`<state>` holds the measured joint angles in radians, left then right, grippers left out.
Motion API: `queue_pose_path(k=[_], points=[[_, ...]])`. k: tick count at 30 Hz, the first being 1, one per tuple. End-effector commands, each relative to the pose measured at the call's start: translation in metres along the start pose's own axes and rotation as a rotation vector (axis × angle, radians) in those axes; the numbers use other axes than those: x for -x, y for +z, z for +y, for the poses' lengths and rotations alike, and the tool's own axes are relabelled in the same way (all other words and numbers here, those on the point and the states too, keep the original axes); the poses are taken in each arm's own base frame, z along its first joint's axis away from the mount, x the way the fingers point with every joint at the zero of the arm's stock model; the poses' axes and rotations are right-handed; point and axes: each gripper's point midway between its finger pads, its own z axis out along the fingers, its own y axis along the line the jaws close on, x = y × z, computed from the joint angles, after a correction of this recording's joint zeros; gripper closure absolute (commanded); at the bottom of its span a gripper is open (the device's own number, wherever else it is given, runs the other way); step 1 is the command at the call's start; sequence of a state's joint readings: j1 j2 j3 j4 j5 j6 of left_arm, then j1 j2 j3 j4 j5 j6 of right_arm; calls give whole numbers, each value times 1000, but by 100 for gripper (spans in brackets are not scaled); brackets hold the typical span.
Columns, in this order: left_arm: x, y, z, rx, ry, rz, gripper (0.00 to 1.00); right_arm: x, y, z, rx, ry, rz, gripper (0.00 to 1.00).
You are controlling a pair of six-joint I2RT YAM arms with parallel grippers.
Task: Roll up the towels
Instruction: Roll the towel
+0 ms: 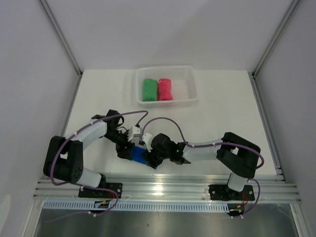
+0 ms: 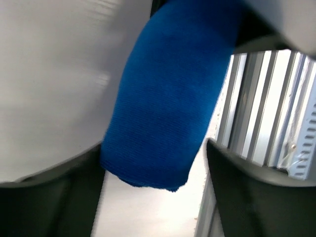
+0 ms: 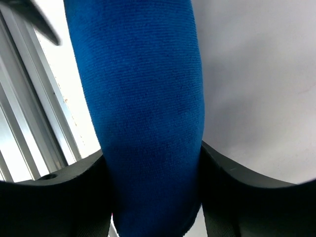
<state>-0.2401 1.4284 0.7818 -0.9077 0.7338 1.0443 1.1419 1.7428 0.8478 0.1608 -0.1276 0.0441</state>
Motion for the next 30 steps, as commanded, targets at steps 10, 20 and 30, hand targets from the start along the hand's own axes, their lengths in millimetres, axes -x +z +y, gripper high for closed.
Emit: queue_pose_path(k=[10,20,30], points=[[4,4,7,-57,-68,39,55,15,-4,-9,-132,-113,12,16],[1,5,4,-80,-107,46,56,36,18,2,-104,-128,-12,12],[9,-3,7,-68,-138,-24,25,3,36,8,-79,-69,83,35]])
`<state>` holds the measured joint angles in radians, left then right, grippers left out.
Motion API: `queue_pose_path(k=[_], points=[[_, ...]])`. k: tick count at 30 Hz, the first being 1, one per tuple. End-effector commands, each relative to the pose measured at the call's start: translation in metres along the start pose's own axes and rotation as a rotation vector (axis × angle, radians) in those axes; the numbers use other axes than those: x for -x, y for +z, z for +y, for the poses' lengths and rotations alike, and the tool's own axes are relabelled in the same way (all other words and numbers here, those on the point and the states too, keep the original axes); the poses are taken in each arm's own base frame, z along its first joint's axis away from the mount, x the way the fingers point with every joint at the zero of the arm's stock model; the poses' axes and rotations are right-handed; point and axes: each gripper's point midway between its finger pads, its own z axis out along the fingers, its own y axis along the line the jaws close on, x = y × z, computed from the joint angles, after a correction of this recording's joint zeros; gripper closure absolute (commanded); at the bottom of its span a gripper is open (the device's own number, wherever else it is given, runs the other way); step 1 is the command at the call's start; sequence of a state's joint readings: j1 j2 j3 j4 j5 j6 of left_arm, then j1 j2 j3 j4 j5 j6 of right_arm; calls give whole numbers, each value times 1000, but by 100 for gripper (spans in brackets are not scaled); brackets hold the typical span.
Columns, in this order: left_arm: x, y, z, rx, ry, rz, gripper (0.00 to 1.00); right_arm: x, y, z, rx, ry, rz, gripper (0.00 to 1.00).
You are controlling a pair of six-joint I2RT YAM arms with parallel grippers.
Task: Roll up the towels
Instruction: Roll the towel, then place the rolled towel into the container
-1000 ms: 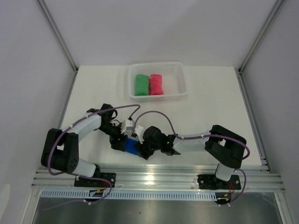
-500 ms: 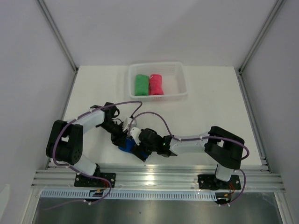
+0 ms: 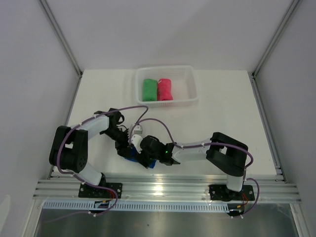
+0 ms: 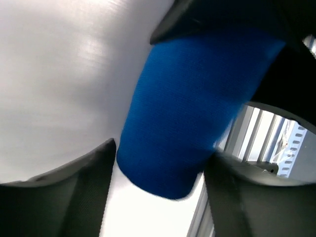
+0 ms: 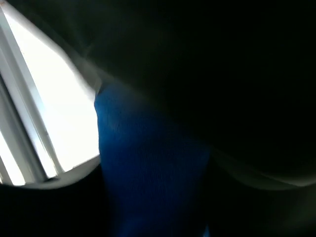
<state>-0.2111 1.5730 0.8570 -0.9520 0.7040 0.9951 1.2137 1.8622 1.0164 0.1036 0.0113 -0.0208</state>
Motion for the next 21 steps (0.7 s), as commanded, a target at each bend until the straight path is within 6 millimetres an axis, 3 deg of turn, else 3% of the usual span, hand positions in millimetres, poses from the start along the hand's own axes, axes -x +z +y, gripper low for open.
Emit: queue_pose_path(k=[1,3,12,21], points=[[21,-8,-7,-25,13,-91,16,-25,8,1,-20,44,90,44],[22,-13,-4,-4,-5,-105,0,-33,6,-1,-34,56,112,47],[32,-64,22,181,-92,-184,0,-49,-1,-3,-68,121,172,55],[40,-102,17,278,-121,-256,0,-45,-11,-17,-136,195,155,61]])
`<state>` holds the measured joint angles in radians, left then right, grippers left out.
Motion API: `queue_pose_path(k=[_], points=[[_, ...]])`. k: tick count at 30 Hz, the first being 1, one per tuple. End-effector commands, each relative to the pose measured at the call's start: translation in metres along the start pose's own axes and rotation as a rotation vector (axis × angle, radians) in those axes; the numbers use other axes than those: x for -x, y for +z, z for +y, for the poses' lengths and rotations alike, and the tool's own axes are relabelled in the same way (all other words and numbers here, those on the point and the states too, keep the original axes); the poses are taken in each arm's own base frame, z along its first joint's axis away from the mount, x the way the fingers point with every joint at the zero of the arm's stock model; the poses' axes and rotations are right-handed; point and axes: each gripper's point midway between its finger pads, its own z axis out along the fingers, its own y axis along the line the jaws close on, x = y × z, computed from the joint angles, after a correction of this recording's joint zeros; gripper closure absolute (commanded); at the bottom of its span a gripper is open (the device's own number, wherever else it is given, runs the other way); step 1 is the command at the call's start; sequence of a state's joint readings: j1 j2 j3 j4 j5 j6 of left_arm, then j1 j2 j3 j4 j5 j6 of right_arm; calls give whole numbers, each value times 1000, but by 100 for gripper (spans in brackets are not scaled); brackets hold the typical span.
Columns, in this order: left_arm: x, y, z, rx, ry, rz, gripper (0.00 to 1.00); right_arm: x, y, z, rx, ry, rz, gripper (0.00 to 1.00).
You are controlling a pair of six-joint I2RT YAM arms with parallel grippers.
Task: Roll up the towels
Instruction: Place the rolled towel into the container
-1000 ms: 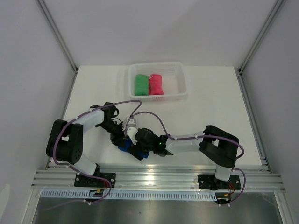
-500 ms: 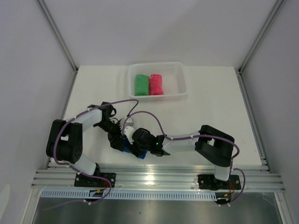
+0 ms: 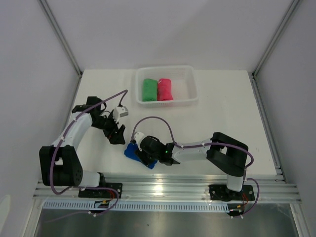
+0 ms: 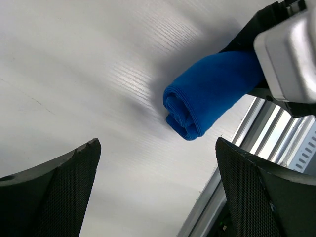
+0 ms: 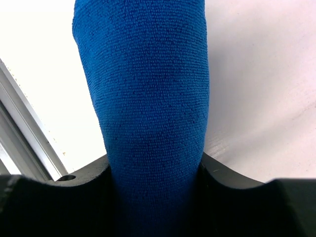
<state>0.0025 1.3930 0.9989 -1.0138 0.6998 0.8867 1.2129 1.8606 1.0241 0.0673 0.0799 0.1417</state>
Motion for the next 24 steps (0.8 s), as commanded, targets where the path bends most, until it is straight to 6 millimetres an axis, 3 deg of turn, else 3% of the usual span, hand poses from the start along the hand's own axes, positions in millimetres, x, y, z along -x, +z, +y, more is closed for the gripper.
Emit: queue_pose_path(k=[1,5,9,11,16,20,24], points=[[10,-14,-9,0,-27,-62,0,-40,-7,-19,-73,36,133,61],[9,-15,-9,2,-35,-61,0,-44,-7,-21,-70,47,134,62],[11,-18,-8,8,-45,-68,1,-33,-5,-1,61,103,103,62],[11,-18,-8,7,-47,-70,1,-31,-3,-1,86,147,97,62],[10,-17,-6,9,-57,-71,0,-36,-4,-13,89,259,93,65],[10,-18,-5,11,-63,-75,1,-14,-18,-18,94,282,18,66],[12,-18,-5,5,-66,-82,0,-7,-26,-30,51,284,-4,67]])
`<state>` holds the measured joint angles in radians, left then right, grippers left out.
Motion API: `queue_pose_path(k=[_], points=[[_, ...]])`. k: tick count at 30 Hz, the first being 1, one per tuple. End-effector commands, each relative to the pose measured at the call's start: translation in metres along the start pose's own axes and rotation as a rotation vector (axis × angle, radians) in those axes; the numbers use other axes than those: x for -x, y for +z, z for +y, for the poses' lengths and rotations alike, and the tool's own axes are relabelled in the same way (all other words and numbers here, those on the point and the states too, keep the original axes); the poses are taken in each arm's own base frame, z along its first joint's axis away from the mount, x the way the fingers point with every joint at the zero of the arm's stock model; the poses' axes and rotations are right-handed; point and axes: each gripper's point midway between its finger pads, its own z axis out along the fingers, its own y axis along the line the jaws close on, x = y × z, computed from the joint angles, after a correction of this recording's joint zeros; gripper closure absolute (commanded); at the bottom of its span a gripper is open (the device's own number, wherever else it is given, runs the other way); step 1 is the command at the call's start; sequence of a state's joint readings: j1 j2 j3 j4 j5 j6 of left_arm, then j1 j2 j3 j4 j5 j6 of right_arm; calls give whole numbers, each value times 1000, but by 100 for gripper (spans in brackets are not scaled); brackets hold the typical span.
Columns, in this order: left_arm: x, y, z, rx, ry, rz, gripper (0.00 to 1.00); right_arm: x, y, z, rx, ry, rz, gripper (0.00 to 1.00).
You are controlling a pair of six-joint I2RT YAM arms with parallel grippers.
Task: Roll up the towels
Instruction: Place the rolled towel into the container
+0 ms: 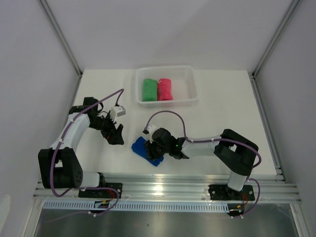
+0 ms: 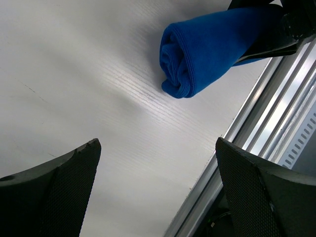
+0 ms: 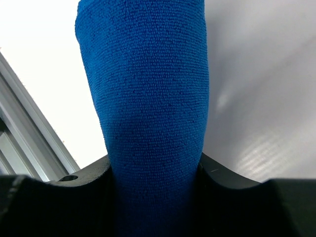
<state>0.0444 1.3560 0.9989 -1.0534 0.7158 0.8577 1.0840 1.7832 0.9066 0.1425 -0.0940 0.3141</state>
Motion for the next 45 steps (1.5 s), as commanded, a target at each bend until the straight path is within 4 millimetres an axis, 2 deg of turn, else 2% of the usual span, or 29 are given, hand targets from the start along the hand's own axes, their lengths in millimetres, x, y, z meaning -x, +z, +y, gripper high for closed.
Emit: queue_pose_path(k=[1,8,20,28,31,33,34,36,37,39,40,43,44,45], points=[[13,-5,-1,-9,-5,-57,1,0,-12,-9,-44,27,3,68],[14,-6,-1,-9,-2,-59,0,11,-29,-27,-113,49,-50,69],[14,-6,1,-5,-4,-58,1,32,-67,-75,-300,88,-151,73],[15,-7,2,-7,-6,-59,1,34,-80,-92,-357,113,-169,75],[14,-7,2,-8,-8,-56,1,42,-98,-102,-394,126,-201,75],[14,-7,3,-7,-7,-56,1,52,-114,-111,-439,109,-224,75],[14,-6,3,-7,-12,-56,1,71,-129,-117,-458,113,-277,75],[15,-6,5,-4,-20,-59,1,88,-149,-131,-502,94,-303,75],[16,-6,6,-3,-24,-58,1,113,-167,-146,-540,111,-358,75],[17,-5,7,-8,-34,-60,1,134,-183,-163,-586,104,-384,76],[17,-5,7,-9,-37,-61,0,158,-195,-183,-643,94,-410,76],[17,-4,8,-10,-36,-62,0,183,-202,-219,-740,80,-408,78],[18,-4,9,-7,-33,-67,0,197,-199,-241,-774,98,-410,78],[17,-3,8,-9,-33,-63,0,205,-196,-253,-792,100,-415,79]])
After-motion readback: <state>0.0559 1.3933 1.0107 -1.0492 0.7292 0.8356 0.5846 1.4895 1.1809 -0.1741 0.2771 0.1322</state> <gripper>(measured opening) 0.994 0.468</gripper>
